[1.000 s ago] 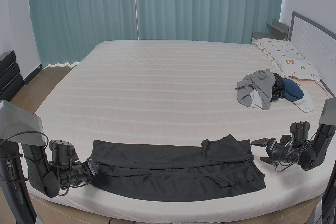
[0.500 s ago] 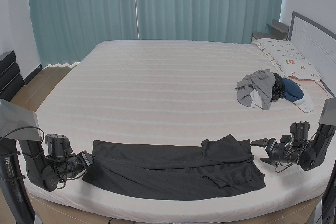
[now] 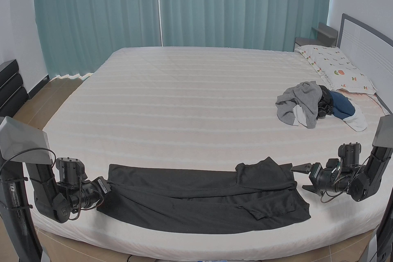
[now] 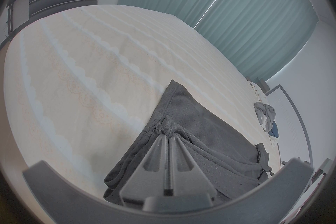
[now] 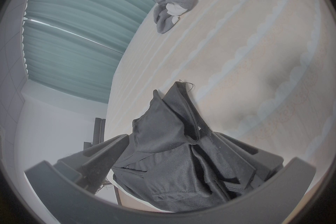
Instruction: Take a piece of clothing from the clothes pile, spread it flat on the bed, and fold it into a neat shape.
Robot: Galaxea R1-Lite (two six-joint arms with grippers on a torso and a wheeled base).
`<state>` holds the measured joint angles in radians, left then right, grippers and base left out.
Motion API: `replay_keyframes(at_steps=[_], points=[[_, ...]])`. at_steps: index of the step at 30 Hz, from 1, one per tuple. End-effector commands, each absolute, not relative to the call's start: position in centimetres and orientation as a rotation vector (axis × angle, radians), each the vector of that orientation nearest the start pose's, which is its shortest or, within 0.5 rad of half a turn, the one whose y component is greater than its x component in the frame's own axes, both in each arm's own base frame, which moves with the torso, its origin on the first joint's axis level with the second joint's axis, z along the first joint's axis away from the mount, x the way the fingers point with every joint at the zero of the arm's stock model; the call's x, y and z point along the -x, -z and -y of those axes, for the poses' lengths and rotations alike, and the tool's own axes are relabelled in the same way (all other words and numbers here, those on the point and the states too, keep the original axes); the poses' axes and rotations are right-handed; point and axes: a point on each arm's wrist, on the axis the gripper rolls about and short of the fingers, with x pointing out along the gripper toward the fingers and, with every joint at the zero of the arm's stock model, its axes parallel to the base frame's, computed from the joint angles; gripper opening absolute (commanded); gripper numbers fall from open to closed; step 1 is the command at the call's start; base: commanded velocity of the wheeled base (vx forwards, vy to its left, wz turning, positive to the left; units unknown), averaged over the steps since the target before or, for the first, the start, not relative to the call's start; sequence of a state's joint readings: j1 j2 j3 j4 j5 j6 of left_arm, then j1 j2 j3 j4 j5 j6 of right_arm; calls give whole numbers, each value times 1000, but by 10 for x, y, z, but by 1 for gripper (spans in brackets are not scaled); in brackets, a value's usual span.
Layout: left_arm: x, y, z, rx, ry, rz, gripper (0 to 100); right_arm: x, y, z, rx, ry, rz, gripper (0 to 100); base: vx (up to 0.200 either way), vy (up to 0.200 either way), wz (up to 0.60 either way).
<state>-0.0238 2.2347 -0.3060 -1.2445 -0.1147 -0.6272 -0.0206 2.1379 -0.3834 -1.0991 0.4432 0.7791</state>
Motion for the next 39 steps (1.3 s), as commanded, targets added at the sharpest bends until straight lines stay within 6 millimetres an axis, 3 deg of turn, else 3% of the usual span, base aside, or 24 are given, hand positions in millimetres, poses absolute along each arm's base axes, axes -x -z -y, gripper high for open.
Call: replay_keyframes(at_steps=[1,10,23,24,31,39], points=[[-276,20,8,652,-95,-701,100,-279,-7,-4,-888,-141,-771,100,0,0,0],[-268,12,5,670,-90,-696,100,-262,-2,-20,-761,-220,-825,100,0,0,0],[-261,5,5,680,-42,-705,100,-268,22,-26,-650,-276,-838,100,0,0,0],[-262,5,5,680,-42,-705,100,-267,23,-26,-644,-276,-844,0,0,0,0],[-262,5,5,681,-42,-704,100,-264,36,-21,-555,-290,-871,0,0,0,0],[-263,5,5,682,-42,-704,100,-266,33,-18,-563,-286,-850,0,0,0,0]])
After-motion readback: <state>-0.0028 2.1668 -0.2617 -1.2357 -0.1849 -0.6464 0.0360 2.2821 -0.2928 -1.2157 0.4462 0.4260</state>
